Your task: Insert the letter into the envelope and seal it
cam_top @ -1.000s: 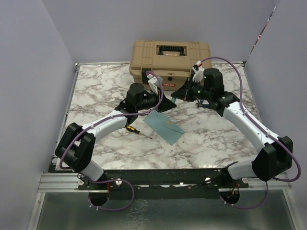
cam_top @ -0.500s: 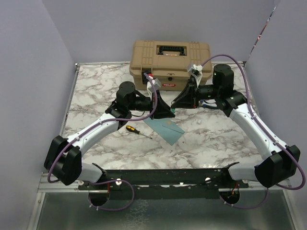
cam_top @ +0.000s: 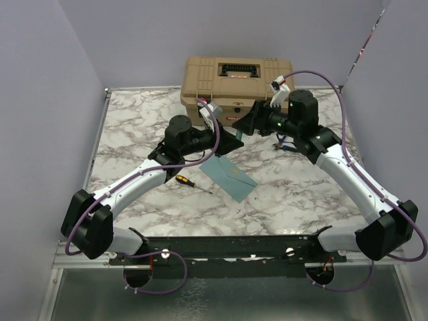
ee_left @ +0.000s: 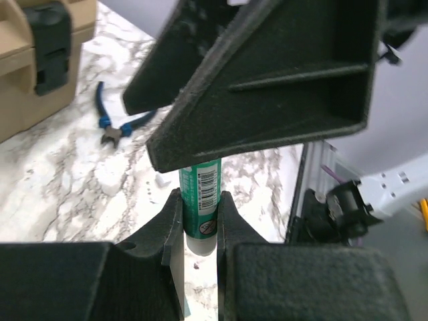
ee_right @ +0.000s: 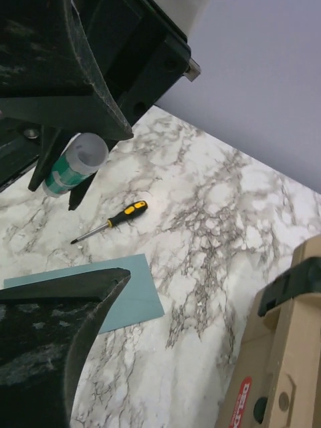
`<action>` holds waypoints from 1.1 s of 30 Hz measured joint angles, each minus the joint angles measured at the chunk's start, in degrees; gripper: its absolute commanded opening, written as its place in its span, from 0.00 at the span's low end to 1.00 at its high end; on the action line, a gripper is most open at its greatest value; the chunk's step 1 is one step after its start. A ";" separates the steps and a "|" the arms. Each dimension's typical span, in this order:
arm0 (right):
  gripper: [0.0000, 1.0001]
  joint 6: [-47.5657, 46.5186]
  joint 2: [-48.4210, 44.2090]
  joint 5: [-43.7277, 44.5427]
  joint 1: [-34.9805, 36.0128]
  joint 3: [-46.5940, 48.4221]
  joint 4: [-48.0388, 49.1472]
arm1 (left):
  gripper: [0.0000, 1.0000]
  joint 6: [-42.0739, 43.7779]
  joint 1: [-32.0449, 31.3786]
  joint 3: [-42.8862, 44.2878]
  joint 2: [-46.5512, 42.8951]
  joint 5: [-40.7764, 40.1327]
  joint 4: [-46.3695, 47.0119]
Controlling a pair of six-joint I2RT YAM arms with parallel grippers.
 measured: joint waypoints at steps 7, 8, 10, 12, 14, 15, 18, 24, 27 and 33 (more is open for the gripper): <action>0.43 5.44 -0.17 8.35 1.38 0.00 -0.31 | 0.00 -3.10 -0.02 0.00 1.20 -8.44 0.09; 0.37 6.14 -0.15 8.20 1.40 0.00 -0.17 | 0.00 -3.52 -0.07 0.00 1.49 -8.79 0.07; 0.30 6.67 -0.09 7.91 1.55 -0.02 0.15 | 0.00 -4.20 -0.09 0.00 2.10 -9.49 0.02; 0.30 6.91 -0.04 7.65 1.66 -0.02 0.46 | 0.00 -4.68 -0.09 -0.02 2.45 -9.79 0.00; 0.34 6.82 0.00 7.32 1.66 -0.02 0.57 | 0.00 -4.96 -0.09 -0.11 2.45 -9.90 0.00; 0.38 6.73 0.02 7.04 1.64 -0.02 0.59 | 0.00 -5.05 -0.09 -0.11 2.45 -9.90 0.02; 0.42 6.21 0.13 5.79 1.64 -0.02 0.59 | 0.00 -5.33 -0.09 -0.11 2.45 -9.84 0.04; 0.35 5.22 0.61 3.82 1.62 -0.02 0.59 | 0.00 -5.51 -0.09 -0.11 2.45 -8.85 0.07; 0.35 4.74 0.61 3.52 1.62 -0.02 0.68 | 0.00 -5.46 -0.09 -0.11 2.45 -7.56 0.07; 0.09 3.08 0.61 1.57 1.62 -0.02 1.14 | 0.00 -5.22 -0.09 -0.11 2.49 -2.58 0.07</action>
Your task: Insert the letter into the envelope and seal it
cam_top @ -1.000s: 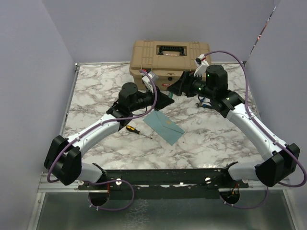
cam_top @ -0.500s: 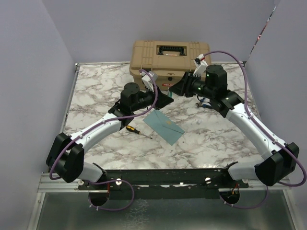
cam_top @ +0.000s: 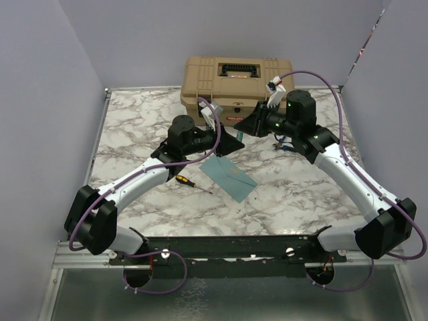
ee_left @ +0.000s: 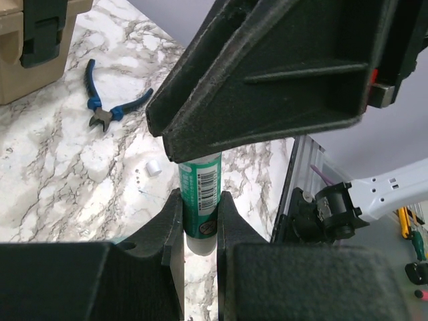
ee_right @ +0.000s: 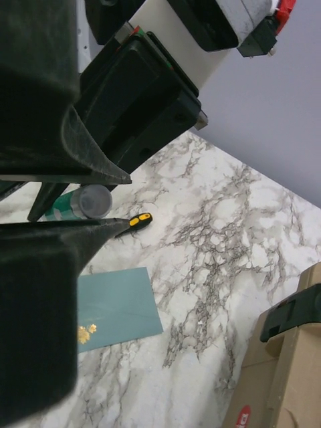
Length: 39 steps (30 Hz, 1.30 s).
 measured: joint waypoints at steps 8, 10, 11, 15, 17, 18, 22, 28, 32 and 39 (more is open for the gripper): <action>0.00 -6.58 -0.48 -8.00 -1.07 -0.02 0.00 | 0.00 0.42 0.22 0.00 -0.17 3.87 0.07; 0.00 -9.99 -1.36 -11.65 -1.44 -0.42 -0.02 | 0.00 0.59 0.22 0.00 -0.46 6.23 0.11; 0.00 -11.74 -2.08 -13.81 -1.62 -0.90 0.17 | 0.00 0.63 0.22 0.00 -0.61 7.34 0.11; 0.00 -19.61 -5.03 -24.70 -2.47 -2.12 0.15 | 0.00 1.29 0.07 0.00 -1.70 15.32 0.76; 0.00 -24.52 -5.64 -30.47 -2.54 -1.75 -0.68 | 0.00 1.68 -0.04 0.00 -2.40 18.95 1.01; 0.00 -27.21 -5.70 -33.09 -2.56 -1.27 -1.68 | 0.00 1.97 -0.24 0.00 -2.69 21.07 1.07; 0.00 -36.74 -5.68 -45.00 -0.90 1.11 -8.07 | 0.00 3.65 -1.40 -0.09 -2.93 24.30 1.05; 0.40 -34.21 -6.08 -43.89 0.00 1.11 -8.37 | 0.00 6.36 -2.27 -0.31 -4.92 22.93 1.75; 0.66 -22.12 -9.46 -28.30 0.33 -0.92 -4.39 | 0.00 6.95 -1.38 -1.38 -5.29 15.23 1.99; 0.72 -7.78 -11.23 -5.60 -0.24 -3.15 0.11 | 0.00 7.28 -2.34 -2.89 -5.53 6.08 1.84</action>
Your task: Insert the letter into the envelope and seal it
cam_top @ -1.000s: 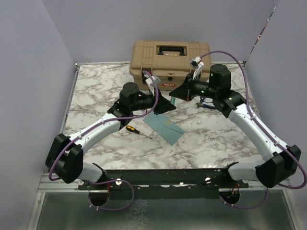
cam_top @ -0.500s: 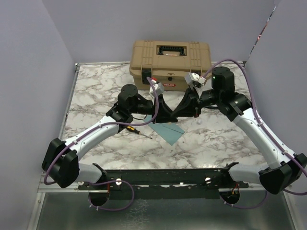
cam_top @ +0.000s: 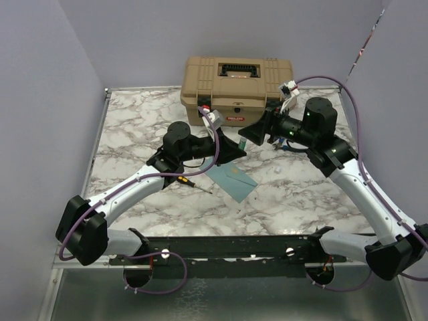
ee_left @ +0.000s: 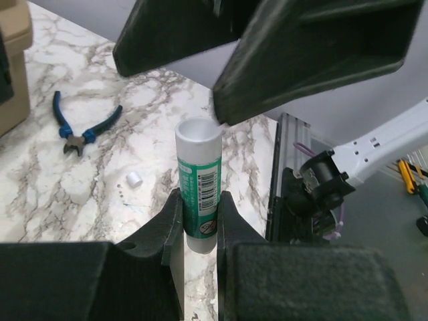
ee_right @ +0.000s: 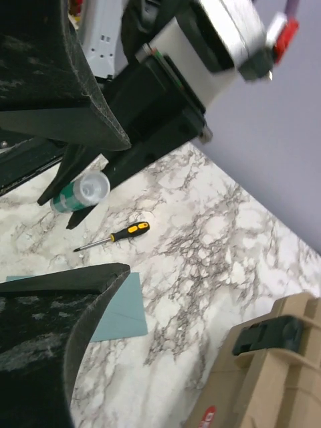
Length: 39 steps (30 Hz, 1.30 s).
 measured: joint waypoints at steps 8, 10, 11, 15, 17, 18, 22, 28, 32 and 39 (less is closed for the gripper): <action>0.58 8.11 3.93 2.80 -0.02 -1.70 0.24 | 0.00 -0.74 -0.07 0.00 -0.11 -4.44 0.57; 0.46 9.03 3.93 2.36 -0.02 -1.70 0.94 | 0.00 -1.16 -0.07 0.00 -0.09 -4.87 0.59; 0.42 9.44 3.93 2.19 -0.02 -1.68 1.36 | 0.00 -1.27 -0.07 0.00 -0.09 -5.07 0.61; 0.28 10.19 3.96 0.61 0.07 -1.68 2.38 | 0.00 -1.84 -0.07 0.00 -0.09 -5.75 0.63; 0.23 10.23 4.15 -0.94 0.09 -1.42 2.64 | 0.00 -2.21 -0.09 0.00 -0.09 -5.95 0.63; 0.18 10.05 4.42 -1.60 0.09 -1.11 2.54 | 0.00 -2.36 -0.09 0.00 -0.09 -6.03 0.68; 0.04 8.83 5.62 -3.74 -0.17 0.17 1.84 | 0.00 -2.89 -0.07 0.00 -0.11 -6.29 0.72; 0.00 2.19 5.68 -10.19 -0.83 1.99 -0.50 | 0.00 -3.34 -0.07 0.02 -0.68 -3.76 0.79; 0.00 -6.38 5.64 -20.50 -1.57 2.51 -1.73 | 0.00 -3.19 0.26 0.11 -0.94 4.02 0.79; 0.00 -19.91 4.26 -39.15 -1.66 2.51 -3.41 | 0.00 -0.33 -0.66 0.13 -2.62 16.61 1.09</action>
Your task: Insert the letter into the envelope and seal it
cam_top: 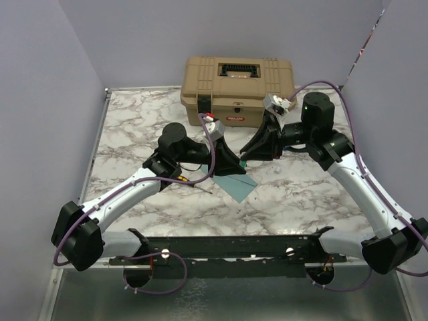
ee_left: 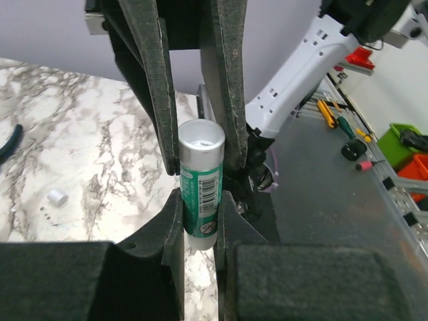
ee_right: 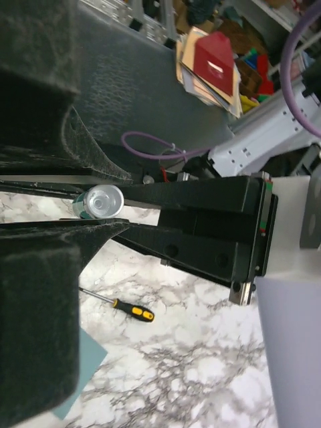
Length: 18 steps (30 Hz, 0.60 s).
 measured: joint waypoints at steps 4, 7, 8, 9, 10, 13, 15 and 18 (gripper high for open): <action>0.52 -0.87 0.52 -1.22 0.28 0.81 -0.92 | 0.00 0.87 -0.46 0.04 -0.26 1.40 0.28; 0.62 5.35 1.95 9.90 1.11 2.47 -1.27 | 0.00 1.01 -0.28 0.04 -0.11 -2.64 0.22; 0.62 8.04 2.84 15.39 1.49 3.50 -1.60 | 0.00 1.03 -0.37 0.04 0.00 -5.07 0.04; 0.62 10.51 3.69 19.96 1.88 4.57 -2.08 | 0.00 1.01 -0.46 0.04 0.04 -6.88 0.02; 0.62 12.81 4.74 24.96 2.08 5.86 -2.89 | 0.00 0.98 -0.57 0.04 0.04 -9.16 0.04; 0.60 19.28 6.21 38.69 2.67 6.47 -3.63 | 0.00 0.15 -0.57 0.04 0.22 -17.92 0.07; 0.58 21.90 6.10 43.80 2.99 5.97 -3.58 | 0.00 -0.52 -0.59 0.04 0.72 -21.42 -0.15; 0.58 24.09 5.88 47.54 3.45 5.84 -3.58 | 0.00 -1.62 -0.66 0.04 1.55 -25.83 -0.28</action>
